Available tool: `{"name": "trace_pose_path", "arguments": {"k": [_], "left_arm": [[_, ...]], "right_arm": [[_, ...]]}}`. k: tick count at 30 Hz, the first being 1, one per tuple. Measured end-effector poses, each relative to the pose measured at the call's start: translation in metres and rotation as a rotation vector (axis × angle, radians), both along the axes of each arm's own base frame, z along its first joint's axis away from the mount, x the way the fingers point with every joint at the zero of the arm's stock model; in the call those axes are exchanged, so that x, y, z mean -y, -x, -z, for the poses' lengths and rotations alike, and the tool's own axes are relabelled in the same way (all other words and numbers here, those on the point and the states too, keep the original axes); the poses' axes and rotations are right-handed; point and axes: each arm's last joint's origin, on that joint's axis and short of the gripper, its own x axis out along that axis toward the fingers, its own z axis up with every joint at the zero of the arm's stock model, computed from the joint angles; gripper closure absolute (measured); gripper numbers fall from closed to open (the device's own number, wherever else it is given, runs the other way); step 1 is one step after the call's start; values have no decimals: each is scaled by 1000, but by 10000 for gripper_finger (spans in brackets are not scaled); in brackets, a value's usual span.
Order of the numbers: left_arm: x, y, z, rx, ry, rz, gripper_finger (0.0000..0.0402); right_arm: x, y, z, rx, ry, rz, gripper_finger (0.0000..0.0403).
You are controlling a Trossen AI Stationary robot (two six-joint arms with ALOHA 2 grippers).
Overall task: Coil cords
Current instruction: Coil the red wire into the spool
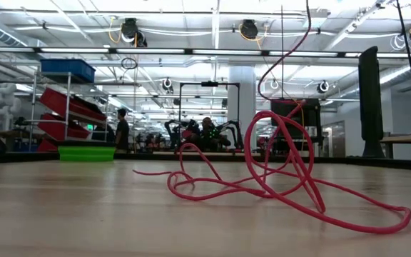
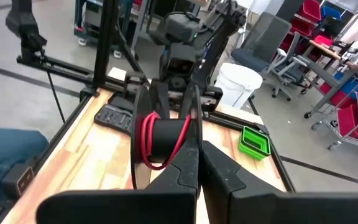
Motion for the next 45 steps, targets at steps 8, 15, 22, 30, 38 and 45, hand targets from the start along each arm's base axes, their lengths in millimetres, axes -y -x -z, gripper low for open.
{"name": "trace_pose_path", "arguments": {"k": [8,15,22,30,38,45], "left_arm": [[13,-11,28,114,10,18,297],[30,-33,43,97,-61,124,297],[44,-58,47,95,-162,99,297],[53,-69,48,36,-205,75,258],[53,-71,41,47,-197,-1,215],[54,-74,33,70,-156,-33,214]], "right_arm": [[-17,-18,12,-13,11,23,403],[-18,-18,12,-9,8,23,403],[-18,-19,11,-6,4,22,403],[-18,-19,11,-5,-2,23,403],[-18,-19,11,-7,-2,21,403],[-21,-21,14,-15,8,20,403]]}}
